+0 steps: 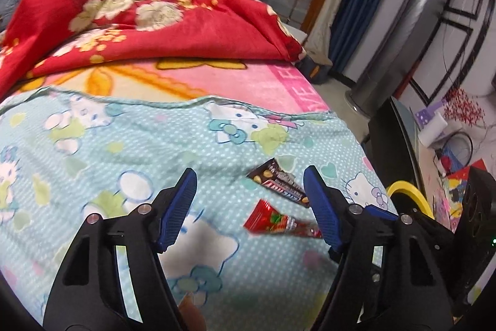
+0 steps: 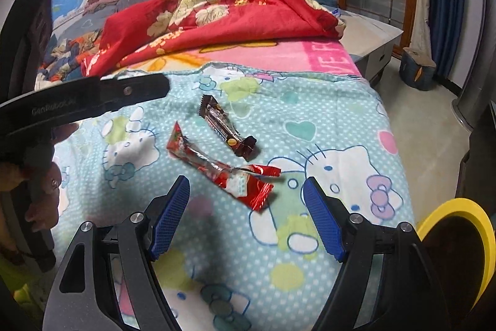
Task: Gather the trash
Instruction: 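Grasp the dark chocolate bar wrapper with the left tool while the right tool grasps the red wrapper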
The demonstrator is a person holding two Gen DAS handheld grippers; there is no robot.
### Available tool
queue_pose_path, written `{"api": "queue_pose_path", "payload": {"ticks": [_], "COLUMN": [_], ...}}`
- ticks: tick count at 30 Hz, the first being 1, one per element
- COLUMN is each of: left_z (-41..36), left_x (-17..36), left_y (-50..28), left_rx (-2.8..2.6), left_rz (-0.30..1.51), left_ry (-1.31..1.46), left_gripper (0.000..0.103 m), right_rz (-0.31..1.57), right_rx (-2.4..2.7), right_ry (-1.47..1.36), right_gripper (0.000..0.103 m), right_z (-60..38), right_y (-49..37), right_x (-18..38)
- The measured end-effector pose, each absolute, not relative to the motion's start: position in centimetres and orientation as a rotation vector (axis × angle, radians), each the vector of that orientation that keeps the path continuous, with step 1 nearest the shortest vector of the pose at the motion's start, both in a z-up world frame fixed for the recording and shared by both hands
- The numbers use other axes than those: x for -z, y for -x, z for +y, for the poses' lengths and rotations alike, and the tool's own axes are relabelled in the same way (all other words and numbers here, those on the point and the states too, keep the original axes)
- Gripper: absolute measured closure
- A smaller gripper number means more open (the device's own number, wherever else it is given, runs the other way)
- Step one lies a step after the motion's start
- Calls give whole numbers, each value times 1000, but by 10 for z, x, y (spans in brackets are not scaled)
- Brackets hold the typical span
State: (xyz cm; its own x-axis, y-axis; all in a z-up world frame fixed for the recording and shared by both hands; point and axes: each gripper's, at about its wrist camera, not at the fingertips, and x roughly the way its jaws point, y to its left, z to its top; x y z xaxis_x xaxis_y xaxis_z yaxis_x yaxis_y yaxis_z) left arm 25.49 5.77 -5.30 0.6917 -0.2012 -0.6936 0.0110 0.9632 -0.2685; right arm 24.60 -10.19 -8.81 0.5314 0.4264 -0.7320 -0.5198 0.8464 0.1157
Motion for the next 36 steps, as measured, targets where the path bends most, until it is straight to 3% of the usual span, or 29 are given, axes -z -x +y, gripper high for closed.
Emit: {"api": "queue_pose_path", "payload": {"ticks": [6,14,18,20,24,36], "left_z": [48,43,38,39,41,39], "left_x": [70,88,91,91,89,86], "left_y": [-285,-305,-306,-306,-301,-273], "left_rx": [162,148,137,136,142,180], "left_rz": [891,969,978,977,972,942], "left_ry": [259,321,308,305,308,310], "left_gripper": [50,61,74,77,82,91], "right_rz": [874,899,903,906,915,935], "right_rx": [-596,-631,-642,-652,-679,-700], "right_ry": [141,130,104,92,70,-18], "right_gripper": [34,60,73,84,93,98], "right_z": [-95,-95,-99,-102,-106,-121], "right_y": [-257,-258,-258,-257,-250,-216], "right_x": [99,104,104,104,103,100]}}
